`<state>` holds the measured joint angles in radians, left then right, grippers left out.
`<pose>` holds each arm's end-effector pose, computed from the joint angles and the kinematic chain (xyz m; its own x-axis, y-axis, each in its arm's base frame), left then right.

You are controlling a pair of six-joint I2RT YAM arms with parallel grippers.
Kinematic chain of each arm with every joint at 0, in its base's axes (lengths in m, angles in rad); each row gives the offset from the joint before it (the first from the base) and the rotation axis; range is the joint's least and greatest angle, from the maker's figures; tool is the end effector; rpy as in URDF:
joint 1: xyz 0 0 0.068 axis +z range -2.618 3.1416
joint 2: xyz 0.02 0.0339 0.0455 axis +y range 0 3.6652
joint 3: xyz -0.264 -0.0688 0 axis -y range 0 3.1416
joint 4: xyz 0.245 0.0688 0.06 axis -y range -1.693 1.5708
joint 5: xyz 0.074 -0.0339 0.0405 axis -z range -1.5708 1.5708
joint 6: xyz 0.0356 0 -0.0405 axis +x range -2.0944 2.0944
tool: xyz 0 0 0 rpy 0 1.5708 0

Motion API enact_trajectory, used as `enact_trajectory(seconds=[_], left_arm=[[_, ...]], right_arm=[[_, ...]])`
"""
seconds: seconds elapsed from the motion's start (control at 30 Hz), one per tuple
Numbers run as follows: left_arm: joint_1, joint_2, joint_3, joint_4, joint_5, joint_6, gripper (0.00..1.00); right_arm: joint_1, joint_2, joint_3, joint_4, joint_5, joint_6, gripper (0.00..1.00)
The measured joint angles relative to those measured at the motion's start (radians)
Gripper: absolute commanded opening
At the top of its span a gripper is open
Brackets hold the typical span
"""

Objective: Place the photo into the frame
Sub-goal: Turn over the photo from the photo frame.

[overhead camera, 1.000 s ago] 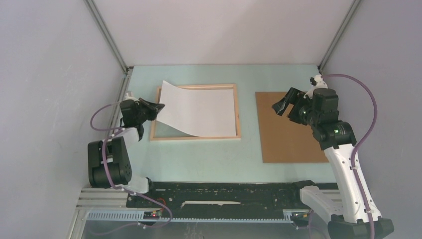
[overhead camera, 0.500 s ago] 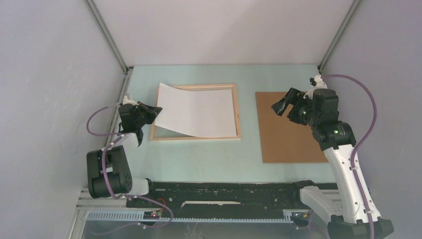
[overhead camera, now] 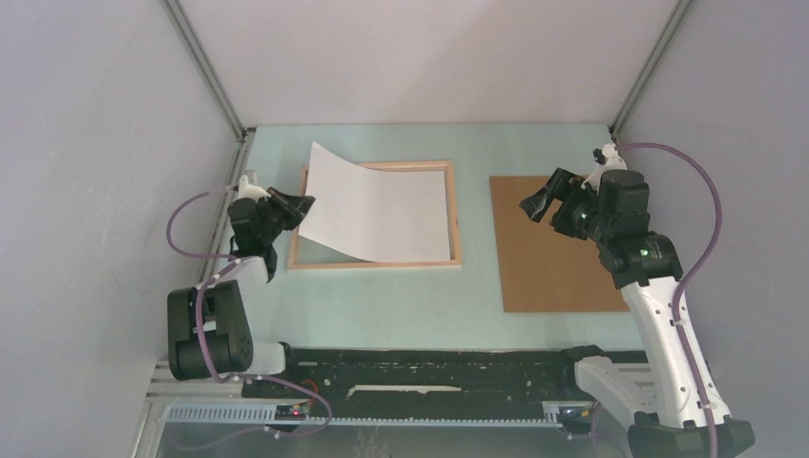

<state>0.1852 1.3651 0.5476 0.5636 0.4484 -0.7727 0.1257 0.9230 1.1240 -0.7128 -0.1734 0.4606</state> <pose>0.2782 0.0364 0.2076 -0.3489 -0.7054 -0.6171 0.0042 0.6572 -0.7537 0.1817 0.0291 0.3783 -0.5565 0.3710 -0.7434 -0.0283 0.8858 0.4632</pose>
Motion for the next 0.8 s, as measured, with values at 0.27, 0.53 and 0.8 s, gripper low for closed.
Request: enact_trajectory(seconds=[0.27,0.53,0.8], left_arm=[[-0.039,0.075,-0.013,0.14,0.03,0.003,0.0],[-0.019,0.018,-0.11,0.182,-0.052,0.002,0.0],[-0.002,0.019,-0.121,0.242,-0.064,-0.013,0.0]], right_arm=[[-0.002,0.0,0.0,0.001,-0.013,0.0,0.91],[-0.015,-0.005,0.0,0.001,-0.019,-0.001,0.91],[-0.015,-0.006,0.0,0.0,-0.023,-0.001,0.91]])
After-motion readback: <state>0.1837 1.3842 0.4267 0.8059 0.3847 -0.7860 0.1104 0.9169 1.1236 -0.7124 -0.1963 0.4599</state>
